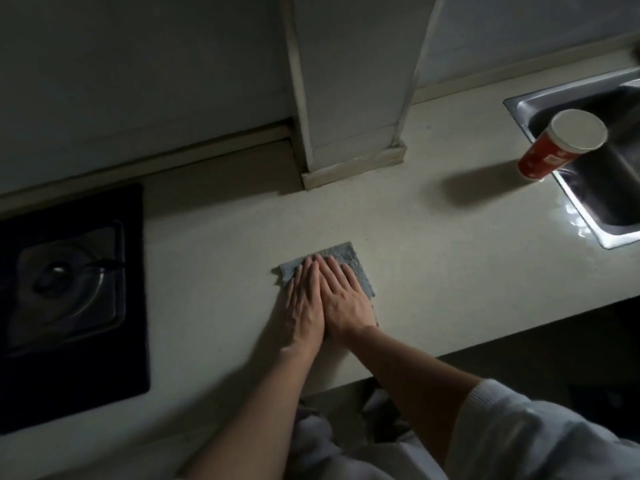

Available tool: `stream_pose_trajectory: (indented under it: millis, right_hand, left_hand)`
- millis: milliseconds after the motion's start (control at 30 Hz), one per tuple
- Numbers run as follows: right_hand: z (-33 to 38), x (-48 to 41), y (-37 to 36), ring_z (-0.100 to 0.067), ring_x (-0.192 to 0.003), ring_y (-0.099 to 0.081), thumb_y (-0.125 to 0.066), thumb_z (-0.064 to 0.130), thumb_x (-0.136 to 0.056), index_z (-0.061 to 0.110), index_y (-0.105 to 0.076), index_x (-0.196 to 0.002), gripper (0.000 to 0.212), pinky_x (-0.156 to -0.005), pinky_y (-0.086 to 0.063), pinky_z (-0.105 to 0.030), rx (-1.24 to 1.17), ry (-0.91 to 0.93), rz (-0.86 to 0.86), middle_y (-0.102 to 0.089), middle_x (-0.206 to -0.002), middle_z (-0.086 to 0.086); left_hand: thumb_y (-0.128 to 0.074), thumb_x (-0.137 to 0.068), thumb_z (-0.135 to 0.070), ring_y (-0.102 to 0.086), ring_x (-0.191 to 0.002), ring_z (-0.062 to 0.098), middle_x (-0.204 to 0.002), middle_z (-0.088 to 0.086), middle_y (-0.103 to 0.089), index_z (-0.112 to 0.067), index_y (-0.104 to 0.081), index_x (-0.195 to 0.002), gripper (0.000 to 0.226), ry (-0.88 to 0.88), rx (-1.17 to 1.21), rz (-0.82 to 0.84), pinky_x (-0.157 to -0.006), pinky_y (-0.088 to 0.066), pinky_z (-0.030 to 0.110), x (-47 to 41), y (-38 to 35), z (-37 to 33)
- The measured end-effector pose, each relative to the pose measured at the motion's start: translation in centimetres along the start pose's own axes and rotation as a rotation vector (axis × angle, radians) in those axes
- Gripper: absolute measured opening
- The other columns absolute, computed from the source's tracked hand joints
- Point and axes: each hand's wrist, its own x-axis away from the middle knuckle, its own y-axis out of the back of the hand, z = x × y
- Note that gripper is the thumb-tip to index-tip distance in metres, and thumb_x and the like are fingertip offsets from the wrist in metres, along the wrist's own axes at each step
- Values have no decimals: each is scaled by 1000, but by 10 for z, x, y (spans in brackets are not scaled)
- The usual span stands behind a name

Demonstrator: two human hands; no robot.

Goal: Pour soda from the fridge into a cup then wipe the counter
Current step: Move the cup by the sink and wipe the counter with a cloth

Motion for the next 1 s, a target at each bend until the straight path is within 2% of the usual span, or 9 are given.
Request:
stream_pose_trajectory:
  millis: [167, 300, 367, 467, 533, 633, 700, 833, 1000]
  right_hand:
    - [74, -7, -16, -20, -149, 8, -35, 38, -99, 17, -6, -157, 68, -121, 3, -40, -35, 123, 10, -6, -164, -1]
    - [134, -29, -28, -20, -150, -2, -36, 35, -100, 18, -13, -157, 64, -121, 1, -38, -25, 303, 47, -15, -163, 0]
    - [160, -44, -34, -21, -151, -7, -34, 33, -100, 16, -15, -157, 62, -122, -2, -39, -6, 387, 77, -19, -162, 0]
    - [188, -68, -37, -23, -150, -13, -25, 32, -98, 14, -19, -156, 61, -123, -9, -40, 29, 508, 106, -22, -162, -3]
    - [197, -85, -36, -22, -151, -9, -23, 34, -98, 13, -16, -156, 62, -123, -5, -39, 59, 563, 111, -18, -163, -4]
    - [197, -109, -33, -19, -151, -1, -30, 35, -100, 15, -11, -157, 63, -123, 1, -36, 108, 620, 116, -12, -164, -3]
    - [193, -122, -28, -17, -151, 2, -35, 36, -101, 17, -8, -157, 65, -123, 3, -35, 126, 648, 127, -8, -164, -2]
    - [188, -146, -21, -17, -152, 2, -37, 37, -101, 17, -7, -157, 66, -124, -2, -38, 146, 660, 117, -8, -164, -3]
    - [181, -162, -15, -15, -151, -2, -26, 32, -103, 17, -12, -157, 58, -123, -1, -34, 57, 480, 44, -13, -164, 0]
  left_hand:
    - [-33, -91, -12, -46, -133, 31, -146, 18, -45, -3, -28, -145, 55, 127, 67, -27, -117, -10, 29, 42, 23, 65]
    - [-35, -89, -9, -48, -130, 35, -143, 23, -46, 2, -33, -142, 53, 299, 117, -159, -118, -6, 27, 70, 42, 121]
    - [-39, -91, -7, -46, -132, 35, -145, 22, -45, 5, -37, -141, 52, 362, 105, -222, -118, -13, 30, 80, 48, 144]
    - [-45, -96, -6, -40, -138, 29, -149, 20, -41, 4, -36, -145, 51, 401, 47, -301, -114, -31, 37, 90, 57, 172]
    - [-51, -98, -7, -38, -140, 25, -150, 19, -40, 3, -34, -147, 52, 397, 0, -337, -110, -39, 38, 85, 62, 185]
    - [-54, -99, -9, -36, -141, 25, -150, 20, -39, 5, -33, -146, 53, 417, -5, -360, -107, -41, 37, 69, 64, 192]
    - [-52, -101, -10, -35, -142, 27, -150, 23, -37, 6, -32, -146, 52, 427, -19, -364, -109, -39, 38, 58, 62, 192]
    - [-49, -103, -15, -36, -141, 29, -149, 24, -38, 6, -35, -145, 49, 446, -56, -369, -112, -36, 38, 30, 59, 200]
    - [-61, -94, -20, -30, -144, 26, -154, 19, -32, 1, -25, -151, 70, 378, -104, -233, -118, -25, 35, -5, 60, 217]
